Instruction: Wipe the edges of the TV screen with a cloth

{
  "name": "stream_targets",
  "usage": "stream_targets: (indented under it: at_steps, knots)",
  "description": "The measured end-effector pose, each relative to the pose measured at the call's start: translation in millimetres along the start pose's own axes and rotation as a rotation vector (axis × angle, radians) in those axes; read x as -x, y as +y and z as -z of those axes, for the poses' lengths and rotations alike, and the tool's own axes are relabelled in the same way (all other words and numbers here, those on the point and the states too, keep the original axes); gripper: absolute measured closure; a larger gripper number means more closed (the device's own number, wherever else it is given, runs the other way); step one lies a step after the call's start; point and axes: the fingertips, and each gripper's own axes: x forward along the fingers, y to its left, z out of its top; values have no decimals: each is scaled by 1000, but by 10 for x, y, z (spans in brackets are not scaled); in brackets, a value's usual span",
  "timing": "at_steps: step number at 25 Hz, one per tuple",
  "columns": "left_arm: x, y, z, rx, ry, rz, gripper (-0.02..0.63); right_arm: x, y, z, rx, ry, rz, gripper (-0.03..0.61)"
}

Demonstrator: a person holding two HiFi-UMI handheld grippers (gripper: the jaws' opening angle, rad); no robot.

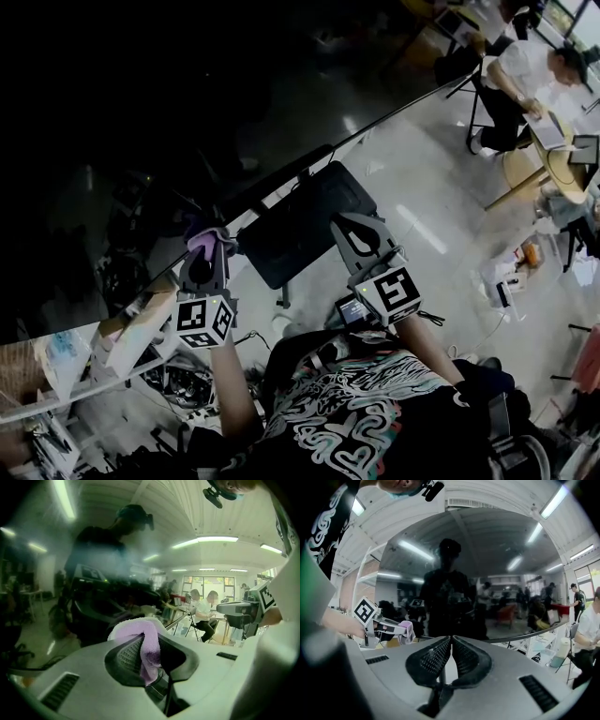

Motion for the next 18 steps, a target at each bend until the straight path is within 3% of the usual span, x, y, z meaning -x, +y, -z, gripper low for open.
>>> stream_targets:
  at_steps: [18]
  knots:
    - [-326,-369,-115,3,-4,14,544,202,-459,11,-5,3,16,545]
